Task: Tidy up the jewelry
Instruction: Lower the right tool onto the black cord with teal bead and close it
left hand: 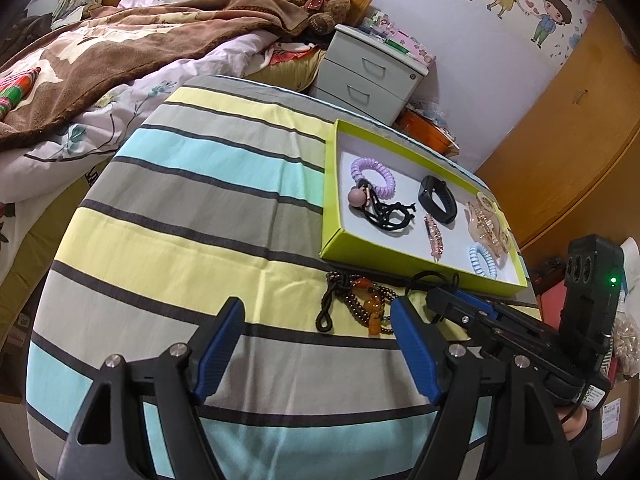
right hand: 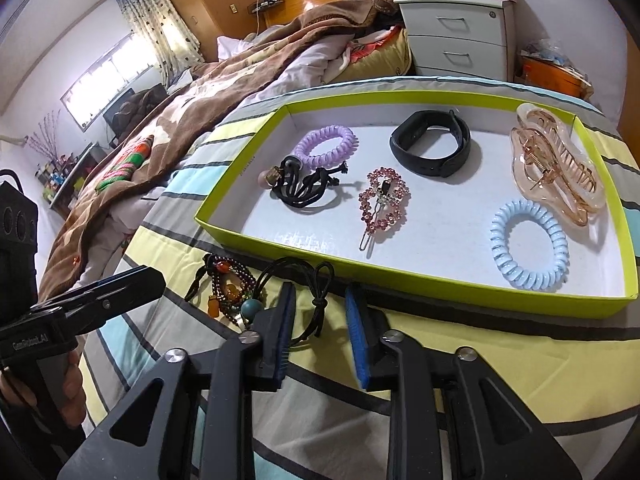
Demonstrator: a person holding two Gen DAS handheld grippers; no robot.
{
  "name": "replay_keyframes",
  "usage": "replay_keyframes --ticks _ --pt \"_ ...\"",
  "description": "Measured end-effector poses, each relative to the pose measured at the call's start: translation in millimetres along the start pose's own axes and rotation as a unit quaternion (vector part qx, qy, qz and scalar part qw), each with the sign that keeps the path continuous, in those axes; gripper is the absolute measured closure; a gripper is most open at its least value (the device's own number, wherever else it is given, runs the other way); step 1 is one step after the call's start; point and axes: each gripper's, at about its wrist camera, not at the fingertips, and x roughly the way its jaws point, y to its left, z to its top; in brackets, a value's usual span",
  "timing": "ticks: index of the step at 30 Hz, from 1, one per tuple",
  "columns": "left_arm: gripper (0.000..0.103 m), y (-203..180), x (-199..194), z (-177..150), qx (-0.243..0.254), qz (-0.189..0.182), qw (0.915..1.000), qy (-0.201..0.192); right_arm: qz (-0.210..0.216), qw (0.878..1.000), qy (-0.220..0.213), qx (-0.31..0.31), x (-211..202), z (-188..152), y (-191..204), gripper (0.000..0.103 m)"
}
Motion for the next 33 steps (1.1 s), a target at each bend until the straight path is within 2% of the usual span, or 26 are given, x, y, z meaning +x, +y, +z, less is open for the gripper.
replay_keyframes --ticks 3,6,13,21,25,28,33 --pt "0.026 1 0 -1 -0.002 0.001 1.0 0.0 0.0 1.0 -0.002 0.001 -2 -1 -1 0.094" --pt "0.026 1 0 -1 -0.001 0.004 1.0 0.001 0.002 1.0 -0.007 0.003 -5 -2 -3 0.096" --pt "0.026 2 1 -1 -0.002 0.01 0.9999 0.005 0.018 0.999 -0.036 0.006 -28 -5 -6 0.097" --pt "0.026 -10 11 -1 0.008 0.008 0.9998 0.018 0.025 0.996 -0.088 0.012 -74 -10 -10 0.097" --pt "0.026 -23 17 -4 0.037 0.054 0.9978 0.009 0.023 0.993 -0.109 0.024 -93 -12 -20 0.097" --pt "0.026 -25 25 -2 0.032 0.052 0.998 0.014 0.02 0.992 -0.119 0.03 -104 -13 -26 0.097" --pt "0.027 -31 34 5 0.039 0.087 0.9954 0.011 0.015 0.991 -0.129 0.031 -111 -16 -30 0.097"
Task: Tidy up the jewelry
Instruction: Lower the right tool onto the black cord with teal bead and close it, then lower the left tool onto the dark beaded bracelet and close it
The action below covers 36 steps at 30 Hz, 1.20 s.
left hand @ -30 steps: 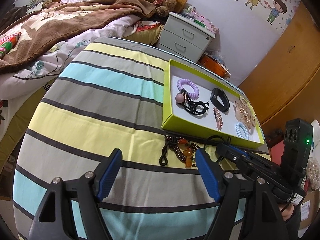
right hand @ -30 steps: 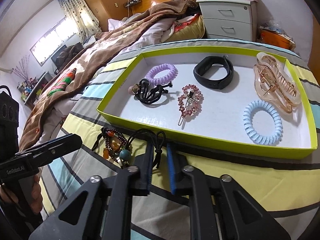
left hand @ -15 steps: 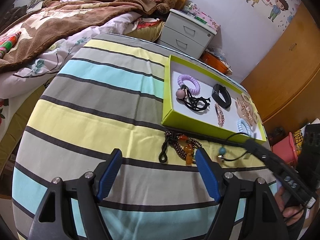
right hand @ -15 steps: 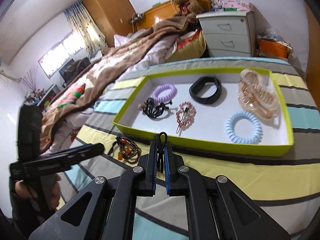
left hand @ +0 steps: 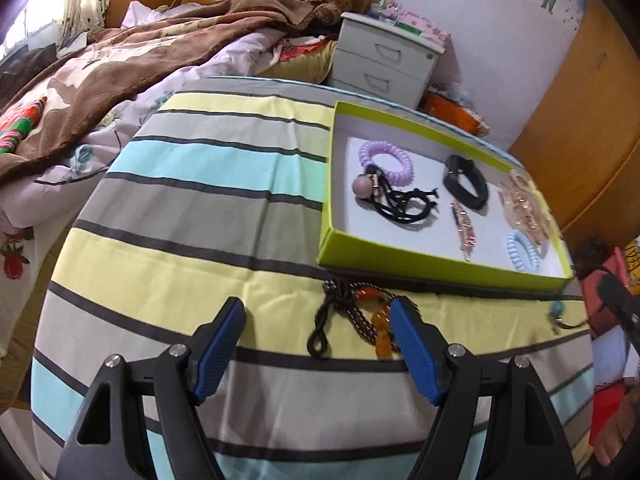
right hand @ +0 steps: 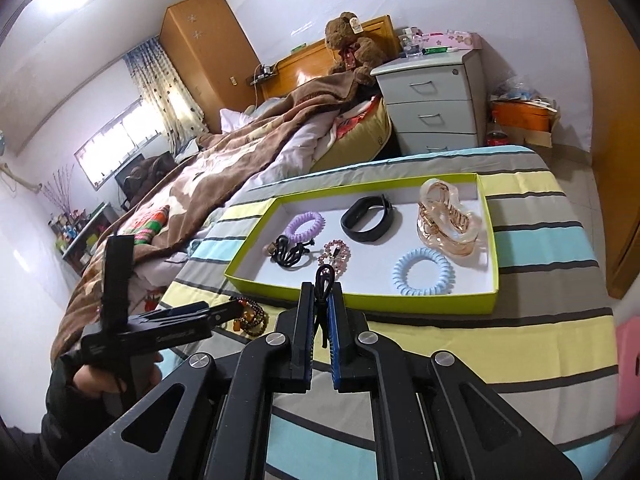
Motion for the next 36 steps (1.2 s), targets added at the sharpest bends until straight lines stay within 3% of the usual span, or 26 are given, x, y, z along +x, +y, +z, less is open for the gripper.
replay_keyframes --ticks 6,11,15,18,25,36 --pt "0.033 -10 6 2 0.028 0.024 0.9993 -0.002 0.002 1.0 -0.004 0.003 -1 -1 -2 0.097" --pt "0.041 -22 8 2 0.051 0.022 0.9985 -0.003 0.003 1.0 -0.01 0.005 -4 0 -3 0.097" --pt "0.063 -30 7 2 0.066 0.013 0.9977 -0.007 0.001 1.0 -0.011 0.006 -4 0 -3 0.097" --pt "0.072 -31 7 2 0.06 -0.007 0.9982 -0.001 0.0 1.0 -0.012 0.009 -4 1 -4 0.097" --pt "0.08 -36 2 -3 0.064 -0.006 0.9979 -0.008 -0.004 1.0 -0.013 0.011 -5 1 -9 0.097" --pt "0.082 -36 -16 -4 0.062 -0.021 0.9975 -0.028 -0.006 1.0 -0.019 0.01 -9 3 -7 0.097"
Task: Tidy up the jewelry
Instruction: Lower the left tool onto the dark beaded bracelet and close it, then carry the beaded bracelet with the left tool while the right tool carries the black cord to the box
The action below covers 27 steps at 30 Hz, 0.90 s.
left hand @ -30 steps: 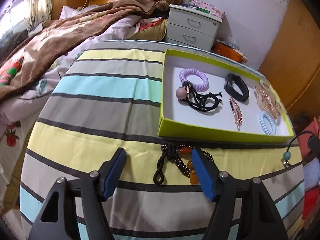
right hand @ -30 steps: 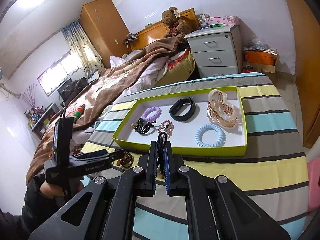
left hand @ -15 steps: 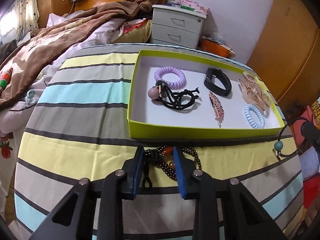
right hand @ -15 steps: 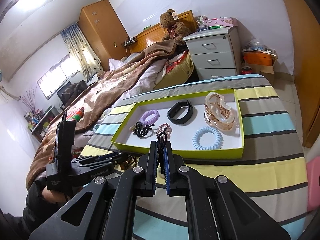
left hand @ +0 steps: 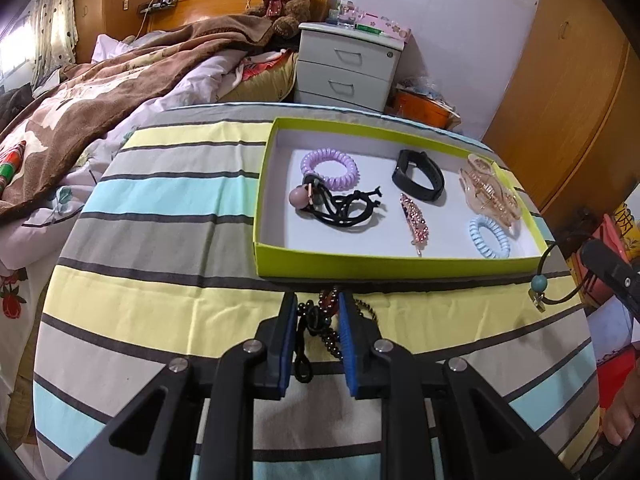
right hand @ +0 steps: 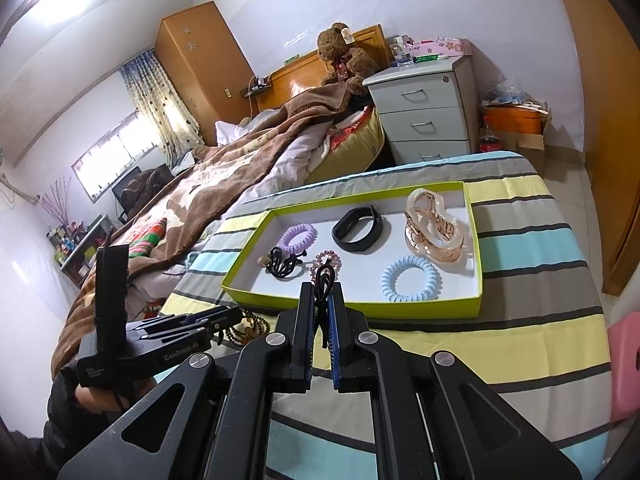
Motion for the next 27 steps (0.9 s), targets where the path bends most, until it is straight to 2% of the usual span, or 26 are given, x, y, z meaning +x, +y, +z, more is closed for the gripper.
replay_keyframes --ticks 13,21,27 --pt "0.082 -3 -28 14 0.007 -0.007 0.9995 -0.032 -0.008 1.0 -0.022 -0.008 -15 11 8 0.097" --pt "0.082 -6 -44 32 0.017 -0.011 0.9985 -0.05 -0.013 0.999 -0.04 -0.018 -26 24 14 0.097" --pt "0.082 -9 -46 52 0.024 -0.025 0.9976 -0.06 -0.018 0.999 -0.033 -0.027 -16 45 12 0.097"
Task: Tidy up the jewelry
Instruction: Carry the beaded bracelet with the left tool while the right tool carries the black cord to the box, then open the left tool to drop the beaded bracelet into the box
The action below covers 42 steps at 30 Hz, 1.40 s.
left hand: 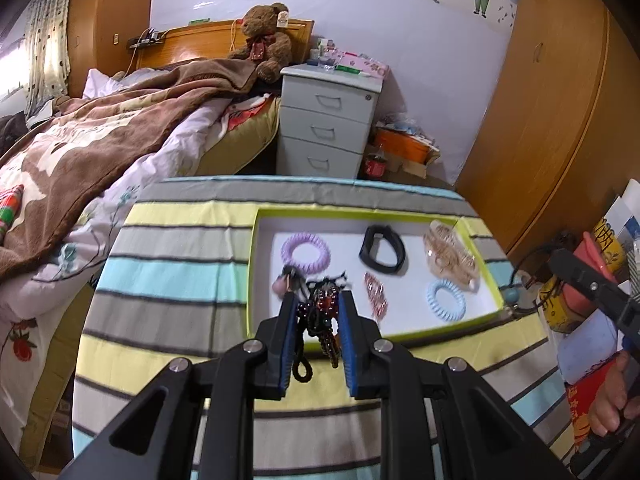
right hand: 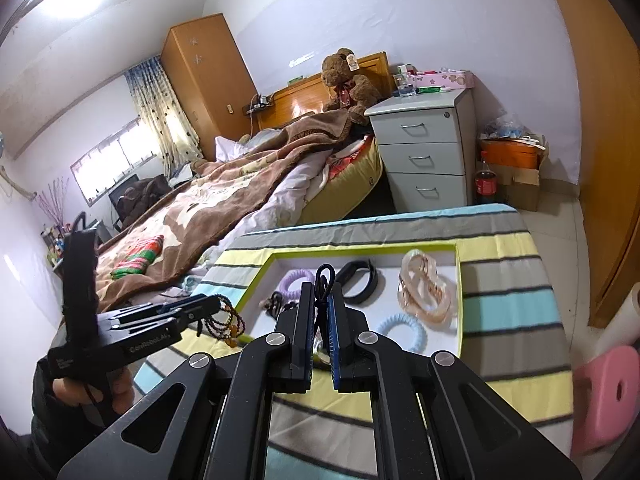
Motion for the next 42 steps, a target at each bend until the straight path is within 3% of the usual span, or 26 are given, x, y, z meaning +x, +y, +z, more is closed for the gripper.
replay_keyframes --ticks 13,26,34,42 --pt "0.082 -9 24 33 0.008 -0.021 0.9997 -0.006 -0.02 0.998 0.05 -0.019 66 37 -14 0.097" --pt "0.082 -11 75 5 -0.003 -0.027 0.998 0.058 -0.069 0.99 0.116 -0.029 136 42 -42 0.097" --pt "0.081 -9 85 2 -0.004 -0.021 0.9976 0.066 -0.091 0.986 0.128 -0.047 153 39 -42 0.097" --pt "0.08 -1 91 -2 -0.017 -0.015 0.9969 0.075 -0.079 0.985 0.142 -0.055 166 29 -34 0.097"
